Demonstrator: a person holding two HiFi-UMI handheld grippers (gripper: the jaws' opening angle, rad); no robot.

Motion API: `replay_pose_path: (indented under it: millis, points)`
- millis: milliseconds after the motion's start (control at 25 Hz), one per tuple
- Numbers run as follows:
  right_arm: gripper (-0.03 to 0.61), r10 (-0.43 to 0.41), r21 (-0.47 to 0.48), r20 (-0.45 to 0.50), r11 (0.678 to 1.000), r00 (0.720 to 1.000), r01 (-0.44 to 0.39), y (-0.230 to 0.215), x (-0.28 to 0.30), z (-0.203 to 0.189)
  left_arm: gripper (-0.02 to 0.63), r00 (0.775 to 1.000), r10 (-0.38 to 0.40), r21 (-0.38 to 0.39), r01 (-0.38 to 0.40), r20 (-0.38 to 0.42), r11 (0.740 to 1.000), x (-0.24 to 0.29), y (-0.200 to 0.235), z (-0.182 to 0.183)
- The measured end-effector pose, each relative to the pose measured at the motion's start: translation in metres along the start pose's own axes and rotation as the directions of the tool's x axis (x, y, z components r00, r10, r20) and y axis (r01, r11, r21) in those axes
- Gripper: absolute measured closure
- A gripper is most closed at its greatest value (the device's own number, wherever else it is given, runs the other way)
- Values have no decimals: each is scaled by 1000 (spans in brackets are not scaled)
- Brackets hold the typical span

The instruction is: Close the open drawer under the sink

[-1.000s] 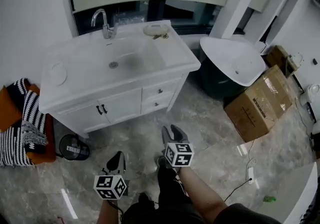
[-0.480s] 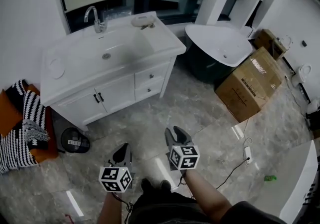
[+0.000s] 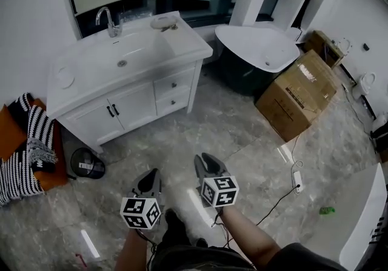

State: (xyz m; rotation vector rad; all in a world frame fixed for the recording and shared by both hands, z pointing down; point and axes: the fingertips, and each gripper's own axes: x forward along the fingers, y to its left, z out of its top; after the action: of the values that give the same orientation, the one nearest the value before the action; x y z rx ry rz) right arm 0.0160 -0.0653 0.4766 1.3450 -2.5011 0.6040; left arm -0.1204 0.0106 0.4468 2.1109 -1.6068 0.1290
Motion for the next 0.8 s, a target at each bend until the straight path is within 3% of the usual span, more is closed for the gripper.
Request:
replay_pose_path:
  millis: [360, 520, 800]
  points:
    - [538, 87, 20, 39, 996, 995, -88, 1, -97, -20, 598, 999, -4, 39, 2, 41, 999, -47, -91, -29]
    - [541, 88, 99, 71, 991, 994, -95, -1, -114, -19, 598, 995, 27, 20, -29, 95, 999, -62, -100, -26]
    - [549, 95, -63, 51, 994, 994, -92, 6, -145, -27, 598, 992, 102, -7, -102, 77, 995, -83, -89, -42]
